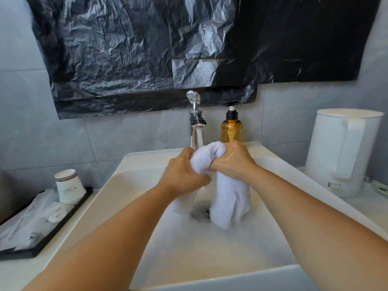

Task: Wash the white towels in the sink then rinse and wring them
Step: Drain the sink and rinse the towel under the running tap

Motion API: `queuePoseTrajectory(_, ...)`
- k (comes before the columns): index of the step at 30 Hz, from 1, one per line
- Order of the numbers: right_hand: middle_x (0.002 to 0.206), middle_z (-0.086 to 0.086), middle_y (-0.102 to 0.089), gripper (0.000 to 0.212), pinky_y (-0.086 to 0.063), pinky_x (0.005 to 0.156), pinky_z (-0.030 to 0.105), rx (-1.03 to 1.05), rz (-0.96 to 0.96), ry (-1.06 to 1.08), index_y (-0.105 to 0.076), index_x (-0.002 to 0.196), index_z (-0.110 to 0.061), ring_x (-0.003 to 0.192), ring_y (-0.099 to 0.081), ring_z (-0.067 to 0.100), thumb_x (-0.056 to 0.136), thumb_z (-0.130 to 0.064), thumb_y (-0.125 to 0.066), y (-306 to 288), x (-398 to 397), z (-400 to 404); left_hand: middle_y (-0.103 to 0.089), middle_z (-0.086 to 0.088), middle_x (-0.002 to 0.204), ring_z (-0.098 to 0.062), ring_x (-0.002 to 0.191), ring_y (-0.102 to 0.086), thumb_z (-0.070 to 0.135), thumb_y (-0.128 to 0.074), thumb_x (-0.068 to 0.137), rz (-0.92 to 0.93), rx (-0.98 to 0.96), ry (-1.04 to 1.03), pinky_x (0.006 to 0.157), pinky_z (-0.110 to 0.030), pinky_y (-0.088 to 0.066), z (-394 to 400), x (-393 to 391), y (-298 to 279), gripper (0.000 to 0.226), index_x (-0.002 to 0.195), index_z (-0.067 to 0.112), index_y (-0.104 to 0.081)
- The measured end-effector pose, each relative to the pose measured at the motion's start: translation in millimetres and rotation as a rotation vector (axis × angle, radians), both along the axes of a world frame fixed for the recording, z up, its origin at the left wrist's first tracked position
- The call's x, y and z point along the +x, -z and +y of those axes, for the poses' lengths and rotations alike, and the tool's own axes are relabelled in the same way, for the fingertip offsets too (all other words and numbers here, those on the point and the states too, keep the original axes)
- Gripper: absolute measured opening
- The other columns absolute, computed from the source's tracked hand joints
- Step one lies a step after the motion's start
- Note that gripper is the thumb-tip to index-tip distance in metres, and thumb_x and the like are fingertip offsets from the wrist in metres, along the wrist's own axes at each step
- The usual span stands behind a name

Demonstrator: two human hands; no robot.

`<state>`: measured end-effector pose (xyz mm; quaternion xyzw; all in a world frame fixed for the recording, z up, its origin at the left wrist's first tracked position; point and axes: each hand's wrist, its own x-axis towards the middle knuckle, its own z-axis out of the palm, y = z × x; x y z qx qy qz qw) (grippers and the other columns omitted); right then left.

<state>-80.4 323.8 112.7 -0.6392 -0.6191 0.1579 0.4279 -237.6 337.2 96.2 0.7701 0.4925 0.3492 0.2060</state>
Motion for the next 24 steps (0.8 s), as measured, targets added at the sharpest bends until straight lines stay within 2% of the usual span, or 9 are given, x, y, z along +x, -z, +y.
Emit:
queuePoseTrajectory(4, 0.064, 0.003, -0.062, 0.014, -0.046, 0.053, 0.023, -0.053, 0.377, 0.072, -0.062, 0.065, -0.008, 0.066, -0.061, 0.019, 0.065, -0.001, -0.074, -1.9, 11.8, 2.6, -0.069, 0.007, 0.105, -0.015, 0.098, -0.064, 0.039, -0.084, 0.051, -0.082, -0.157, 0.126, 0.086, -0.037, -0.054, -0.6, -4.7, 6.9, 0.065, 0.111, 0.032, -0.061)
queuePoseTrajectory(6, 0.07, 0.005, -0.065, 0.014, -0.051, 0.059, 0.026, -0.095, 0.448, 0.019, -0.063, 0.071, -0.009, 0.076, -0.064, 0.02, 0.068, -0.001, -0.074, 1.7, 8.8, 3.6, -0.072, 0.002, 0.103, -0.019, 0.098, -0.067, 0.031, -0.082, 0.051, -0.199, -0.232, 0.157, 0.087, -0.04, -0.055, 1.1, -6.4, 8.4, 0.059, 0.107, 0.029, -0.063)
queuePoseTrajectory(9, 0.092, 0.014, -0.073, 0.032, -0.055, 0.085, 0.042, -0.123, 0.548, -0.235, -0.07, 0.096, -0.01, 0.09, -0.07, 0.028, 0.067, 0.004, -0.07, 7.6, 3.8, -0.9, -0.073, -0.001, 0.098, -0.019, 0.093, -0.07, 0.017, -0.079, 0.054, -0.224, -0.338, 0.233, 0.087, -0.041, -0.056, -0.8, -9.2, 12.0, 0.045, 0.097, 0.019, -0.067)
queuePoseTrajectory(12, 0.089, 0.011, -0.072, 0.036, -0.056, 0.08, 0.041, -0.147, 0.631, -0.441, -0.068, 0.099, -0.015, 0.085, -0.069, 0.025, 0.073, 0.01, -0.064, 10.8, -4.1, -8.2, -0.073, -0.005, 0.096, -0.019, 0.092, -0.071, 0.013, -0.074, 0.051, -0.218, -0.371, 0.182, 0.086, -0.04, -0.059, -2.7, -6.0, 14.5, 0.045, 0.095, 0.014, -0.069)
queuePoseTrajectory(16, 0.098, 0.013, -0.072, 0.038, -0.055, 0.088, 0.046, -0.039, 0.709, -0.419, -0.069, 0.1, -0.02, 0.097, -0.069, 0.029, 0.065, -0.006, -0.071, 6.2, -15.9, -9.1, -0.071, -0.01, 0.089, -0.026, 0.09, -0.071, 0.012, -0.064, 0.054, -0.235, -0.305, 0.219, 0.081, -0.042, -0.059, -8.0, 5.8, 5.0, 0.035, 0.089, 0.011, -0.065)
queuePoseTrajectory(19, 0.083, 0.015, -0.066, 0.026, -0.051, 0.075, 0.037, -0.066, 0.824, -0.53, -0.066, 0.09, -0.011, 0.084, -0.065, 0.027, 0.064, -0.01, -0.062, -1.3, -16.2, -14.4, -0.066, -0.003, 0.081, -0.02, 0.081, -0.066, 0.005, -0.063, 0.068, -0.21, -0.281, 0.179, 0.069, -0.031, -0.054, -15.1, 10.1, 0.7, 0.018, 0.083, 0.016, -0.062)
queuePoseTrajectory(21, 0.081, 0.009, -0.068, 0.02, -0.051, 0.074, 0.032, -0.098, 0.88, -0.53, -0.066, 0.082, -0.013, 0.083, -0.066, 0.021, 0.065, -0.02, -0.074, -3.6, -17.5, -17.8, -0.064, -0.001, 0.081, -0.018, 0.08, -0.063, 0.003, -0.062, 0.075, -0.143, -0.272, 0.148, 0.065, -0.027, -0.048, -18.7, 13.4, 1.2, 0.016, 0.082, 0.017, -0.059)
queuePoseTrajectory(23, 0.091, 0.003, -0.072, 0.046, -0.054, 0.078, 0.03, -0.082, 0.772, -0.407, -0.067, 0.088, -0.022, 0.091, -0.068, 0.017, 0.052, -0.038, -0.091, 0.2, -21.2, -15.3, -0.064, -0.002, 0.085, -0.017, 0.081, -0.062, 0.01, -0.063, 0.078, -0.049, -0.27, 0.107, 0.063, -0.025, -0.047, -21.1, 16.2, 3.3, 0.011, 0.086, 0.016, -0.06)
queuePoseTrajectory(24, 0.092, -0.001, -0.071, 0.052, -0.054, 0.075, 0.027, -0.043, 0.713, -0.325, -0.064, 0.089, -0.028, 0.09, -0.067, 0.013, 0.047, -0.045, -0.089, 4.1, -23.3, -12.2, -0.064, -0.002, 0.088, -0.016, 0.082, -0.062, 0.012, -0.064, 0.079, 0.006, -0.265, 0.088, 0.062, -0.024, -0.046, -22.2, 17.4, 5.0, 0.012, 0.09, 0.015, -0.061)
